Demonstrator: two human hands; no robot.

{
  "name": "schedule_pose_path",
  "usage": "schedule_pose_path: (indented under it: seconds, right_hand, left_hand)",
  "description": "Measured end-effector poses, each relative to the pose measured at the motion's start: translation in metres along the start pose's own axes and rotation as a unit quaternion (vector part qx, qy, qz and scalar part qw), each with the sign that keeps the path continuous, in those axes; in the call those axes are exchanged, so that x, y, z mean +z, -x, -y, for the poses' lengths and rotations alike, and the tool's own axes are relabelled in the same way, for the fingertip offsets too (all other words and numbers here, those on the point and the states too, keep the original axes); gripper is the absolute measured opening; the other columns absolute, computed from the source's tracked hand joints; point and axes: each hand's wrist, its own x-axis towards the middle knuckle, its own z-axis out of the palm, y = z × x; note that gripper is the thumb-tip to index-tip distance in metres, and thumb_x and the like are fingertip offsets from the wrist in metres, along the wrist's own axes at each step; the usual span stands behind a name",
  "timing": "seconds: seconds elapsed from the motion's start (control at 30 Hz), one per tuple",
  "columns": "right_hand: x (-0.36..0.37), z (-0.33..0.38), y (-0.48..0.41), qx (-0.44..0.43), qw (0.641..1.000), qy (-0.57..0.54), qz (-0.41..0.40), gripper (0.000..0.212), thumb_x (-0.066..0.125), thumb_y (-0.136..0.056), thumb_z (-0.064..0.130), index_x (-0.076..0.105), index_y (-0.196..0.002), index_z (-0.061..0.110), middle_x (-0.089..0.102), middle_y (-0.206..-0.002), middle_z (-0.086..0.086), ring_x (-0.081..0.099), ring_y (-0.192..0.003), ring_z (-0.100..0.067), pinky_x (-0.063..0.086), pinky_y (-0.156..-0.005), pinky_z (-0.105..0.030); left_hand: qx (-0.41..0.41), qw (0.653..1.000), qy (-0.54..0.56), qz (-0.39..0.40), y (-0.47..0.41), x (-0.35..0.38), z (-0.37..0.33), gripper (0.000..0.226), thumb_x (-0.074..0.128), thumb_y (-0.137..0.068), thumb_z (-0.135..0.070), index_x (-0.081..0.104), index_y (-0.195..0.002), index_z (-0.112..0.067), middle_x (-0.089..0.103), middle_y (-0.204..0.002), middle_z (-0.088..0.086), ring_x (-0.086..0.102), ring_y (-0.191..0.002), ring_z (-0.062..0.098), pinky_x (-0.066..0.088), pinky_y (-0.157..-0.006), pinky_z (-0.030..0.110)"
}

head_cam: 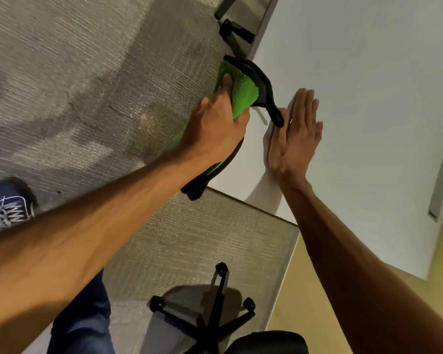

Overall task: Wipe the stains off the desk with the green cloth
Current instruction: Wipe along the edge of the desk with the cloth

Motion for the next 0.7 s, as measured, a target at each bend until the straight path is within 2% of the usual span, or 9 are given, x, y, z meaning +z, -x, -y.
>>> schedule_pose_path:
  seconds: [0.1, 0.2, 0.27, 0.3, 0.37, 0.4, 0.5, 0.6, 0.7]
  right_hand:
    - [0.001, -0.001, -0.001, 0.006, 1.000, 0.007, 0.000, 0.062, 0.023, -0.109, 0.042, 0.019, -0.164, 0.015, 0.015, -0.174, -0.004, 0.008, -0.162, -0.021, 0.008, -0.131, -0.055]
    - [0.001, -0.004, -0.002, -0.001, 1.000, 0.006, -0.003, 0.062, 0.023, -0.108, 0.043, 0.020, -0.164, 0.016, 0.016, -0.174, -0.004, 0.008, -0.162, -0.020, 0.008, -0.131, -0.055]
    - [0.002, -0.006, -0.003, 0.001, 1.000, 0.009, -0.010, 0.061, 0.024, -0.109, 0.043, 0.021, -0.164, 0.016, 0.018, -0.173, -0.003, 0.010, -0.162, -0.021, 0.010, -0.131, -0.056]
    - [0.003, -0.005, -0.002, 0.003, 1.000, 0.010, -0.011, 0.062, 0.024, -0.108, 0.043, 0.022, -0.164, 0.016, 0.018, -0.173, -0.004, 0.011, -0.162, -0.021, 0.010, -0.131, -0.056]
    - [0.005, -0.004, -0.001, 0.004, 1.000, 0.012, -0.011, 0.062, 0.024, -0.108, 0.043, 0.021, -0.164, 0.016, 0.018, -0.173, -0.004, 0.011, -0.162, -0.021, 0.010, -0.131, -0.056]
    - [0.006, -0.003, 0.000, 0.004, 1.000, 0.014, -0.010, 0.062, 0.024, -0.108, 0.043, 0.021, -0.164, 0.016, 0.017, -0.173, -0.004, 0.010, -0.162, -0.021, 0.009, -0.132, -0.055]
    - [0.006, -0.003, -0.001, 0.001, 1.000, 0.020, -0.009, 0.062, 0.023, -0.108, 0.043, 0.019, -0.164, 0.016, 0.016, -0.174, -0.003, 0.009, -0.162, -0.020, 0.008, -0.132, -0.054]
    - [0.005, -0.003, -0.003, 0.000, 0.999, 0.033, -0.012, 0.063, 0.020, -0.108, 0.044, 0.020, -0.164, 0.016, 0.017, -0.174, -0.004, 0.010, -0.162, -0.020, 0.009, -0.132, -0.053]
    - [0.005, -0.005, -0.003, -0.007, 0.999, 0.032, -0.012, 0.063, 0.019, -0.107, 0.043, 0.020, -0.164, 0.015, 0.017, -0.174, -0.004, 0.010, -0.162, -0.020, 0.010, -0.132, -0.053]
  left_hand:
    - [-0.015, 1.000, -0.005, 0.014, 0.007, -0.002, 0.004, 0.047, 0.053, -0.097, -0.037, 0.053, -0.134, -0.007, 0.047, -0.089, 0.003, 0.044, -0.088, 0.019, 0.035, -0.073, 0.033]
    - [-0.032, 0.999, -0.009, 0.019, 0.037, -0.007, 0.009, 0.046, 0.056, -0.097, -0.033, 0.050, -0.136, -0.010, 0.052, -0.093, 0.008, 0.039, -0.089, 0.015, 0.033, -0.074, 0.029]
    - [-0.029, 0.999, -0.015, 0.015, 0.068, -0.012, 0.013, 0.050, 0.059, -0.095, -0.028, 0.048, -0.141, -0.012, 0.063, -0.110, 0.011, 0.049, -0.090, 0.019, 0.033, -0.077, 0.023]
    - [-0.028, 0.999, -0.015, 0.018, 0.083, -0.015, 0.015, 0.055, 0.061, -0.094, -0.026, 0.044, -0.145, -0.012, 0.064, -0.122, 0.011, 0.056, -0.100, 0.024, 0.034, -0.081, 0.020]
    - [-0.030, 0.999, -0.003, 0.042, 0.105, -0.020, 0.019, 0.072, 0.064, -0.091, -0.021, 0.031, -0.154, -0.014, 0.051, -0.147, 0.009, 0.053, -0.123, 0.024, 0.034, -0.096, 0.019]
    - [-0.030, 0.998, 0.005, 0.054, 0.111, -0.021, 0.020, 0.077, 0.066, -0.090, -0.019, 0.025, -0.156, -0.013, 0.044, -0.153, 0.009, 0.051, -0.129, 0.023, 0.035, -0.103, 0.021]
    - [-0.005, 0.998, -0.010, 0.062, 0.105, -0.022, 0.020, 0.081, 0.067, -0.089, -0.014, 0.022, -0.156, -0.007, 0.035, -0.159, 0.010, 0.048, -0.137, 0.021, 0.041, -0.114, 0.033]
    - [0.018, 0.996, -0.053, 0.063, 0.080, -0.019, 0.012, 0.081, 0.066, -0.092, -0.020, 0.019, -0.156, -0.003, 0.034, -0.159, 0.012, 0.047, -0.138, 0.021, 0.034, -0.114, 0.022]
    - [0.050, 0.995, -0.066, 0.060, 0.050, -0.016, 0.002, 0.080, 0.063, -0.095, -0.025, 0.017, -0.154, 0.003, 0.036, -0.156, 0.020, 0.050, -0.135, 0.030, 0.039, -0.109, 0.027]
